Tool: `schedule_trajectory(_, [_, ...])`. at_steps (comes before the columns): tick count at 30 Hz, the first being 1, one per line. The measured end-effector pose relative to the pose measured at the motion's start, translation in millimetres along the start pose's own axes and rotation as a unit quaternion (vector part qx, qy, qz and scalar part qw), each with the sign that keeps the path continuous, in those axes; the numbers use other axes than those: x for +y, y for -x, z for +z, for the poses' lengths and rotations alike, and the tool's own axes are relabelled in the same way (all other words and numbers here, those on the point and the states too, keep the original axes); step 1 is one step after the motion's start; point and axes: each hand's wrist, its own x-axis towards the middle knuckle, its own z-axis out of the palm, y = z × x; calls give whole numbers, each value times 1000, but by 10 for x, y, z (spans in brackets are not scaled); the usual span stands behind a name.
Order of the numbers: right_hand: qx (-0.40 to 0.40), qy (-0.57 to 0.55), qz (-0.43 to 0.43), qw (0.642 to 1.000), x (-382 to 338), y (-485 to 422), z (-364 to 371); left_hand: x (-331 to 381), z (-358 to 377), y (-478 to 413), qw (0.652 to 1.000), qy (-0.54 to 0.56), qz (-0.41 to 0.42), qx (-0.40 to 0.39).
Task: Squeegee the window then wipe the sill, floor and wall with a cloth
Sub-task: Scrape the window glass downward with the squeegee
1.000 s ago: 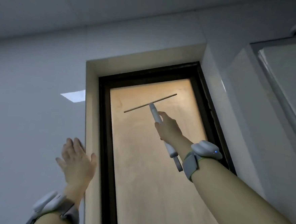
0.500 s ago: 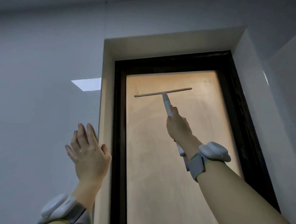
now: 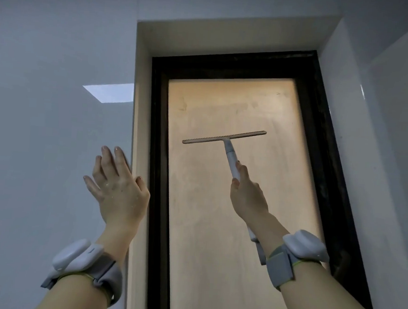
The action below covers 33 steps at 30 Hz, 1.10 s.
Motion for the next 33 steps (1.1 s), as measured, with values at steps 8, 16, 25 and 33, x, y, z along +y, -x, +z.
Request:
schedule_trajectory(8, [-29, 26, 45, 998, 269, 554, 53, 5, -23, 4, 1000, 10, 6, -13])
schedule_trajectory(16, [-48, 40, 38, 997, 144, 575, -232, 2, -42, 11, 1000, 18, 12, -14])
schedule_trajectory(25, [-19, 36, 8, 999, -371, -423, -814, 15, -16, 9, 1000, -8, 10, 0])
schedule_trajectory(33, [-50, 17, -11, 999, -387, -773, -932, 8, 0, -5, 999, -51, 8, 1])
